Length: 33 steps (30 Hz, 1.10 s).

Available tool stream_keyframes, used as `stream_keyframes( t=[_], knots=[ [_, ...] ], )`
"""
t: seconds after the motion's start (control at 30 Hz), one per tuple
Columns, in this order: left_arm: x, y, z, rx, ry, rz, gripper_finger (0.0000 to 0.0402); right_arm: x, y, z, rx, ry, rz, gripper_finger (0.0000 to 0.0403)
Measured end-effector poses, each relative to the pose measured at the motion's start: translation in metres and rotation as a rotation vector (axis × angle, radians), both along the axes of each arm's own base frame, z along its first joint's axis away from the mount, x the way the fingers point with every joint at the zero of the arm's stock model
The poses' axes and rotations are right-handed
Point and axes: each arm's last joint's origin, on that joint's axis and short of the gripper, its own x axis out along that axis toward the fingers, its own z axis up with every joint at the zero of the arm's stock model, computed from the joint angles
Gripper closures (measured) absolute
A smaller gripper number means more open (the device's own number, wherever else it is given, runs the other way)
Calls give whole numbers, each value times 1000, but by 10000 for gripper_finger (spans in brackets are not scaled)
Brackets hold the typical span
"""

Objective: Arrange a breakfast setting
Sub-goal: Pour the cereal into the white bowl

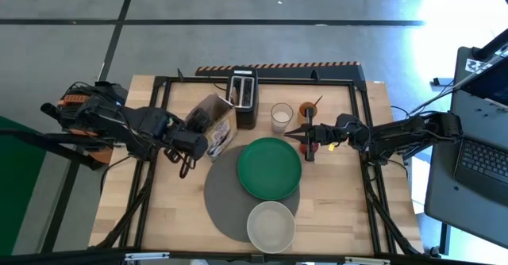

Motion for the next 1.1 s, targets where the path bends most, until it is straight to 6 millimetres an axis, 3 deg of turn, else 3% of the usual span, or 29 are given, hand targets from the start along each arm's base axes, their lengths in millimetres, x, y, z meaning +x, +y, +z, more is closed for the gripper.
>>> stream_keyframes(
  t=[0.33, 0.57, 0.77, 0.87, 0.97, 1.1],
  knots=[
    [-17, -13, 53, -101, -183, -9, 220, 0, 0, 0, 0, 0, 0, 403],
    [-24, -10, 98, -298, -454, 86, 220, 0, 0, -1, 1, 6, -9, 403],
    [-6, -4, 128, -594, -679, -225, 221, 0, -1, 1, 2, -7, -28, 403],
    [3, 8, 136, -554, -775, -343, 221, 0, -1, 2, 1, -16, -27, 403],
    [12, 33, 143, -508, -866, -374, 221, 0, -1, 1, 2, -15, -26, 403],
    [5, 85, 149, -413, -952, -198, 221, 0, 0, 1, 5, -12, -10, 403]
  ],
)
